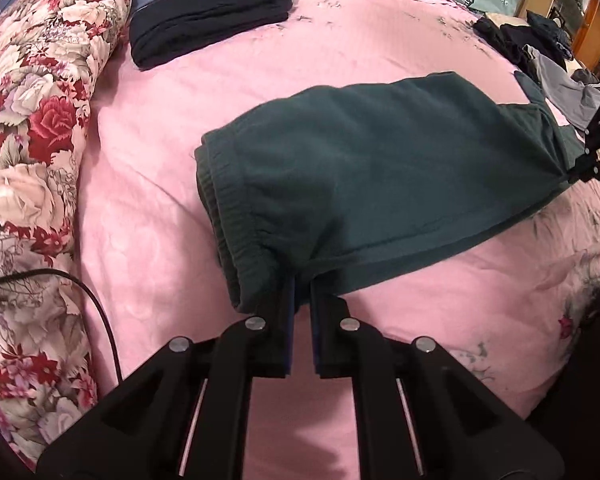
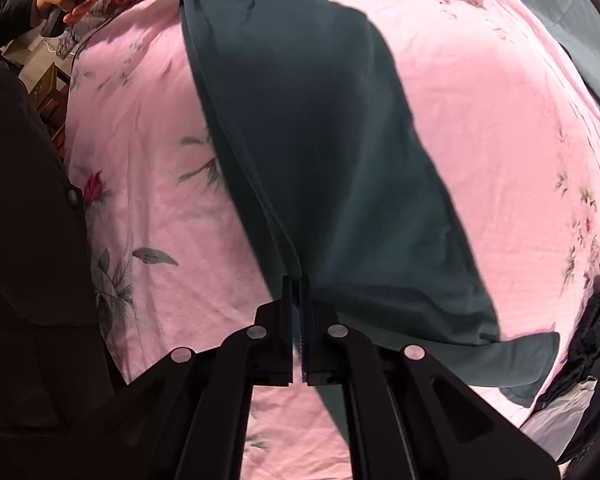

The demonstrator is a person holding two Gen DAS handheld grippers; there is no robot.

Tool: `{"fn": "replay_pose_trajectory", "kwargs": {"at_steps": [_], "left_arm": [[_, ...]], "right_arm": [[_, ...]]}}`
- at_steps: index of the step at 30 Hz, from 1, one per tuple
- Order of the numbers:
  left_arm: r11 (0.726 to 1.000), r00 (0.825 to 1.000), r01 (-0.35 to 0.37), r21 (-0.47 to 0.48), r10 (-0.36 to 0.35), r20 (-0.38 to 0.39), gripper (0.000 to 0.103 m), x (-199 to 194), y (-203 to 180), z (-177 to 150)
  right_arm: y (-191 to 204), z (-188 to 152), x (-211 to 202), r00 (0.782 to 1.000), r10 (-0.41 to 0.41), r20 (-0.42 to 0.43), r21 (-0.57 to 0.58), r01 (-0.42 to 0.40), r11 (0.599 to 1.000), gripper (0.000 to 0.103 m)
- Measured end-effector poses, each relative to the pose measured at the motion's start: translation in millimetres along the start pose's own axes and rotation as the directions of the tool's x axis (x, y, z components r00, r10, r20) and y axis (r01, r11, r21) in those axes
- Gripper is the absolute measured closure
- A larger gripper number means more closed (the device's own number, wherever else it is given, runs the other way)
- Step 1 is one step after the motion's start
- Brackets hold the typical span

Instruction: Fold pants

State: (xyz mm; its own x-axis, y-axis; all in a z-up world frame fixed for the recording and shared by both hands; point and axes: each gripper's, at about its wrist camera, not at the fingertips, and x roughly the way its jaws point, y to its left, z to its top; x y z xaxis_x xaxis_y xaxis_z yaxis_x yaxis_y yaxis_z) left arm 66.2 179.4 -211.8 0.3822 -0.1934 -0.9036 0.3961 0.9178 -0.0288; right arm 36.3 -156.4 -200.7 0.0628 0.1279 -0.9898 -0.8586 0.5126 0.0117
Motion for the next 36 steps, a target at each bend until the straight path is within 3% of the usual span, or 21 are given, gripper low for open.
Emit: {"fn": "replay_pose_trajectory", "kwargs": {"at_steps": [3,5,7,8,9,10,13,16,19,20,23,24,25,28,33,36], "left_arm": [[1.0,1.0,-0.023,-0.01,0.023,0.01,0.091,-2,-1,-1],[0.999,0.999,-0.037,-0.026,0.037,-0.01,0.063,-6,-3,-2],[0.997,0.998,-0.063,-0.041,0.063,0.0,0.02,-18,-8,-5],[0.994,0.994,-0.103,-0.047,0.104,0.017,0.017,-29,-12,-5],[0.992,0.992,-0.118,-0.049,0.119,0.034,0.017,-39,-16,-5],[0.992,0.992,-0.117,-0.055,0.119,0.04,0.016,-46,-19,-3],[0.991,0.991,-0.087,-0.1,0.097,0.093,0.007,-69,-40,15],[0.994,0.989,-0.012,-0.109,0.027,0.145,0.004,-72,-69,40],[0.994,0.981,0.103,-0.041,-0.095,0.167,0.004,-53,-119,73],[0.992,0.979,0.123,-0.009,-0.12,0.163,0.004,-43,-138,84],[0.992,0.983,0.121,0.044,-0.126,0.131,0.004,-9,-184,106],[0.992,0.985,0.121,0.043,-0.125,0.116,0.004,-1,-197,112],[0.993,0.987,0.119,0.027,-0.121,0.102,0.004,6,-209,117],[0.993,0.987,0.117,-0.016,-0.114,0.115,0.004,5,-224,120],[0.996,0.992,0.084,-0.041,-0.08,0.1,0.004,1,-237,111],[0.997,0.996,0.049,-0.065,-0.044,0.073,0.004,2,-238,106]], "right_arm": [[8,-1,12,1.0,-0.013,-0.011,-0.003,0.013,1.0,0.101],[11,-1,19,1.0,-0.018,-0.014,-0.001,0.018,1.0,0.1],[15,-1,26,0.999,-0.042,-0.035,-0.003,0.042,0.999,0.093],[17,-1,26,0.998,-0.046,-0.031,-0.001,0.046,0.999,0.07],[19,-2,23,0.998,-0.063,-0.032,0.002,0.063,0.998,0.058],[21,-4,18,0.996,-0.09,-0.028,0.004,0.09,0.996,0.052],[15,-19,-13,0.994,-0.109,0.032,0.032,0.108,0.994,0.052],[-32,-41,-44,0.991,-0.124,0.057,0.21,0.109,0.972,0.052],[-108,-66,-64,0.982,-0.186,0.021,0.432,0.159,0.888,0.052],[-139,-75,-66,0.975,-0.222,-0.009,0.504,0.197,0.841,0.052],[-216,-101,-65,0.959,-0.271,-0.087,0.644,0.262,0.719,0.052],[-234,-103,-63,0.959,-0.267,-0.092,0.662,0.259,0.703,0.052],[-249,-103,-59,0.96,-0.266,-0.091,0.662,0.258,0.704,0.052],[-276,-93,-31,0.946,-0.285,-0.152,0.549,0.321,0.772,0.052],[-284,-89,1,0.956,-0.242,-0.163,0.445,0.29,0.847,0.053],[-290,-89,15,0.963,-0.218,-0.158,0.411,0.265,0.872,0.069]]}}
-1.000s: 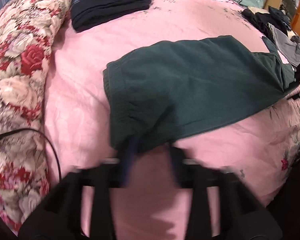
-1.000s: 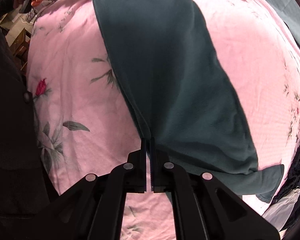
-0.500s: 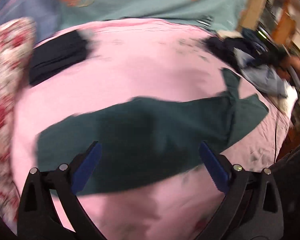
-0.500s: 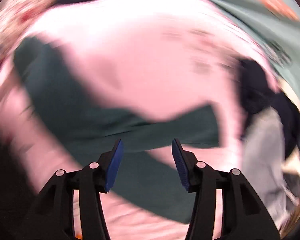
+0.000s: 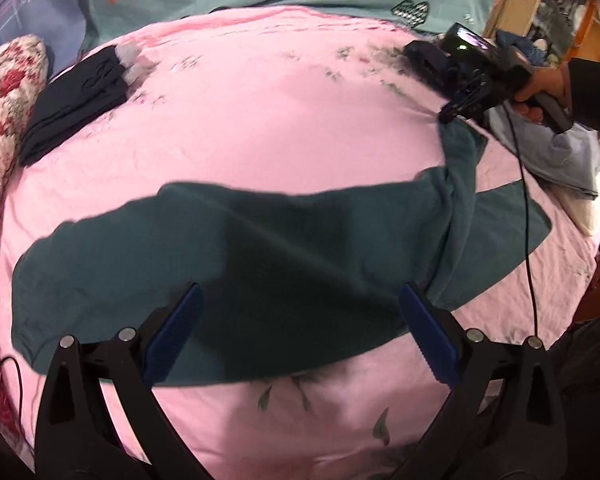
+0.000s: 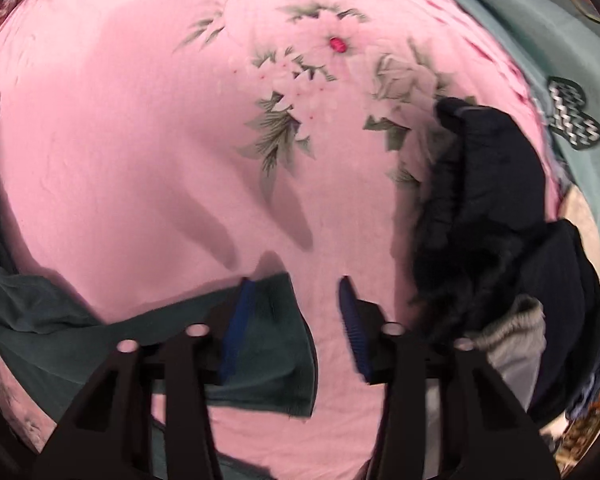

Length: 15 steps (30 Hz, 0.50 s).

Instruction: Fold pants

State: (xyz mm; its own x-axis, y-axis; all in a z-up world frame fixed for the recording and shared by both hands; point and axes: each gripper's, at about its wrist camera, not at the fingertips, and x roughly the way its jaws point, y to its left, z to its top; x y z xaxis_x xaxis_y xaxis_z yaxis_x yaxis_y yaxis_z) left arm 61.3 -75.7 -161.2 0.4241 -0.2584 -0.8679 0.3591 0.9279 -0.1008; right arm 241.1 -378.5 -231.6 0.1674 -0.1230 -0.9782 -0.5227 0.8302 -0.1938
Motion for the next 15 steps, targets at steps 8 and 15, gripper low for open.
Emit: {"fn": "replay_pose_trajectory", "kwargs": {"at_steps": [8,15], "left_arm": [[0.999,1.0,-0.012,-0.034,0.012,0.006,0.004,3,3,5],[1.0,1.0,-0.011,-0.002,0.011,-0.027,0.004,18,-9,12]], "right_arm": [[-3,-21,-7,0.994,0.075,0.074,-0.019,-0.074,0.997,0.101],[-15,-105,-97,0.958,0.115,0.262,0.019,-0.124,0.992,0.101]]}}
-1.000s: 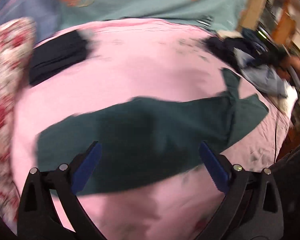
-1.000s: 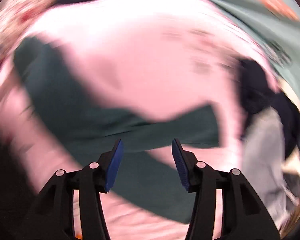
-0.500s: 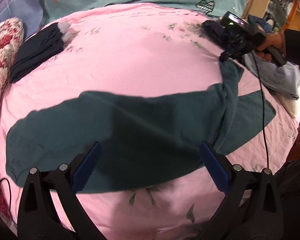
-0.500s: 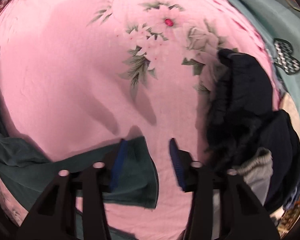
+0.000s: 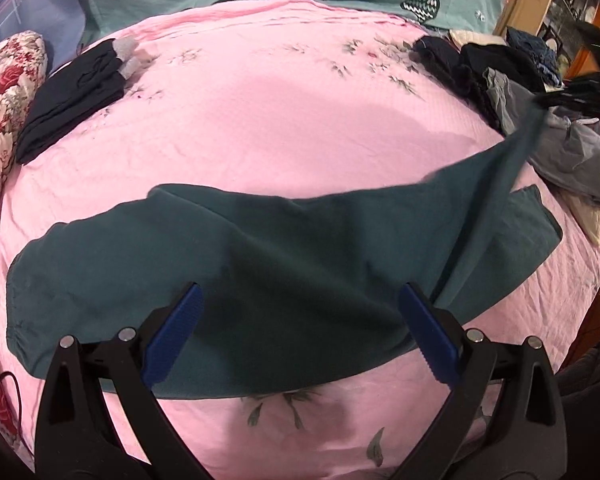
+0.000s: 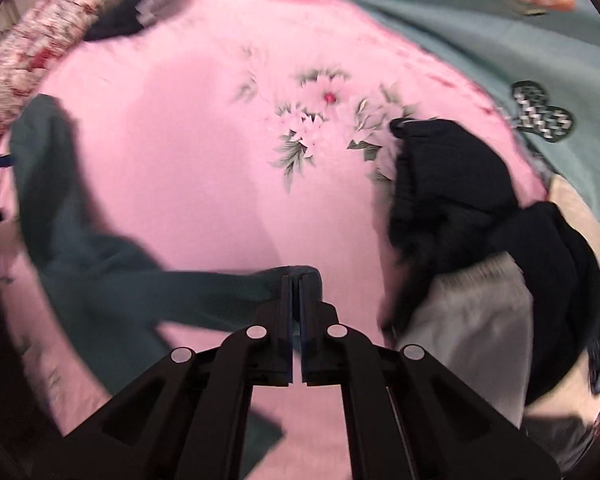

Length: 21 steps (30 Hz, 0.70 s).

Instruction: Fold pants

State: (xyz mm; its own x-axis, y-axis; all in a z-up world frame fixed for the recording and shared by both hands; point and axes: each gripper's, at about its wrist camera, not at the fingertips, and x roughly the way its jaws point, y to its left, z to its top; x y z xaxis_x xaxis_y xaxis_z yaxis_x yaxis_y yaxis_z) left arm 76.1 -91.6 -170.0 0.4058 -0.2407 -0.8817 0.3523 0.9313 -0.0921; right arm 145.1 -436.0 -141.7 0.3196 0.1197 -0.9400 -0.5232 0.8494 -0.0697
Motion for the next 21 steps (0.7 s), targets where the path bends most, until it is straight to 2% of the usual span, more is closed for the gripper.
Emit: {"fn": "replay_pose_trajectory", "kwargs": {"at_steps": [4,7,12,15,19,21], "left_arm": [[1.0,1.0,0.017,0.012,-0.016,-0.025,0.004,5,-9,5],[1.0,0.999,0.022,0.019,-0.021,-0.038,0.004,9,-14,8],[0.999,0.997,0.009,0.054,-0.005,-0.072,0.004,16,-22,9],[0.996,0.996,0.0,0.087,0.008,-0.084,0.004,15,-27,7],[0.993,0.996,-0.014,0.113,0.024,-0.083,0.004,12,-29,5],[0.994,0.997,-0.013,0.11,0.022,-0.08,0.004,12,-29,4]], "right_arm": [[12,-47,-55,0.999,0.007,0.052,-0.002,-0.007,1.0,0.101],[18,-84,-69,0.999,-0.001,0.044,-0.015,0.001,1.0,0.101],[31,-147,-37,1.0,-0.006,-0.026,0.023,0.006,1.0,0.101],[53,-174,-16,0.999,-0.022,-0.03,0.013,0.022,1.0,0.101],[78,-200,-1,0.992,0.028,-0.122,-0.03,-0.032,0.999,0.092],[71,-209,-4,0.982,0.088,-0.169,0.008,-0.088,0.996,0.092]]}}
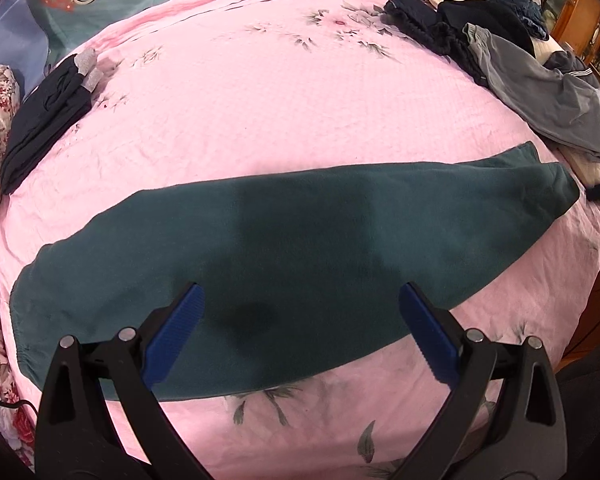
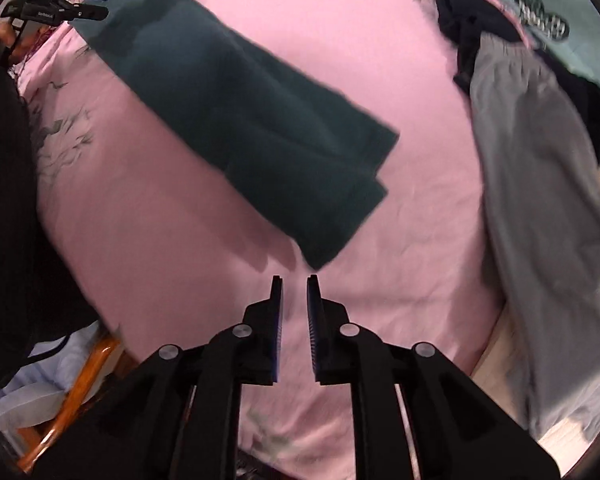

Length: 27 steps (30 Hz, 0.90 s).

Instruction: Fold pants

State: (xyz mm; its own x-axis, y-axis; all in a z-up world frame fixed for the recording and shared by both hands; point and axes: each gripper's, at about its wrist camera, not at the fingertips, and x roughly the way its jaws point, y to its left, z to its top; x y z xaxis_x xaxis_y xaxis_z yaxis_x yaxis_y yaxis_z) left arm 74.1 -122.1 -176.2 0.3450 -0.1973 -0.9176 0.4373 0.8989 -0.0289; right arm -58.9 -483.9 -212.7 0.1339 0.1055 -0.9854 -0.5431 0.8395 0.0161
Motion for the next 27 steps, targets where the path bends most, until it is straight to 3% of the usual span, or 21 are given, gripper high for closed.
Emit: {"fn": "replay_pose_trajectory", "kwargs": {"at_steps": [3,5,7,8,10,12,14,16,18,20,22,25,26,27], "left_arm": [[1.0,1.0,-0.005,0.001,0.005,-0.011,0.004,3,0,-2],[1.0,1.0,-0.02,0.011,0.021,-0.016,0.004,3,-2,-5],[0.999,0.999,-0.039,0.026,0.039,-0.004,0.004,-3,-2,-9],[0.998,0.999,-0.047,0.03,0.047,0.001,0.004,-4,-1,-11],[0.998,0.998,-0.061,0.025,0.061,0.006,0.004,-7,2,-15],[0.998,0.998,-0.067,0.005,0.067,0.006,0.004,-9,7,-19],[0.997,0.997,-0.073,-0.012,0.073,0.01,0.004,-11,12,-20],[0.997,0.997,-0.077,-0.024,0.077,0.021,0.004,-13,15,-20],[0.996,0.997,-0.078,-0.033,0.079,0.029,0.004,-15,18,-20],[0.996,0.997,-0.077,-0.036,0.078,0.03,0.004,-15,21,-19],[0.996,0.996,-0.077,-0.036,0.078,0.029,0.004,-14,22,-20],[0.996,0.996,-0.083,-0.035,0.083,0.02,0.004,-11,25,-19],[0.995,0.996,-0.089,-0.033,0.09,0.023,0.004,-12,27,-19],[0.995,0.995,-0.095,-0.035,0.096,0.027,0.004,-13,28,-20]], "right_arm": [[-41,-2,-20,0.993,0.061,0.1,0.228,-0.083,0.97,0.088],[-78,3,-27,0.981,0.067,0.182,0.442,-0.143,0.886,0.066],[-105,8,-15,0.97,0.134,0.202,0.597,-0.231,0.768,0.063],[-115,12,-2,0.958,0.21,0.197,0.656,-0.288,0.698,0.063],[-118,21,16,0.93,0.315,0.189,0.691,-0.354,0.63,0.063],[-111,27,27,0.927,0.352,0.134,0.698,-0.34,0.631,0.065],[-101,37,28,0.928,0.359,0.101,0.669,-0.331,0.666,0.094],[-97,46,19,0.94,0.325,0.102,0.622,-0.315,0.717,0.1],[-94,57,-11,0.945,0.259,0.199,0.547,-0.326,0.771,0.1],[-88,61,-45,0.918,0.217,0.332,0.473,-0.361,0.804,0.1],[-83,58,-54,0.917,0.185,0.353,0.445,-0.338,0.829,0.1],[-80,44,-27,0.964,0.14,0.228,0.477,-0.236,0.847,0.099],[-80,38,-5,0.987,0.105,0.122,0.501,-0.153,0.852,0.097],[-79,37,9,0.996,0.077,0.05,0.516,-0.092,0.852,0.095]]}}
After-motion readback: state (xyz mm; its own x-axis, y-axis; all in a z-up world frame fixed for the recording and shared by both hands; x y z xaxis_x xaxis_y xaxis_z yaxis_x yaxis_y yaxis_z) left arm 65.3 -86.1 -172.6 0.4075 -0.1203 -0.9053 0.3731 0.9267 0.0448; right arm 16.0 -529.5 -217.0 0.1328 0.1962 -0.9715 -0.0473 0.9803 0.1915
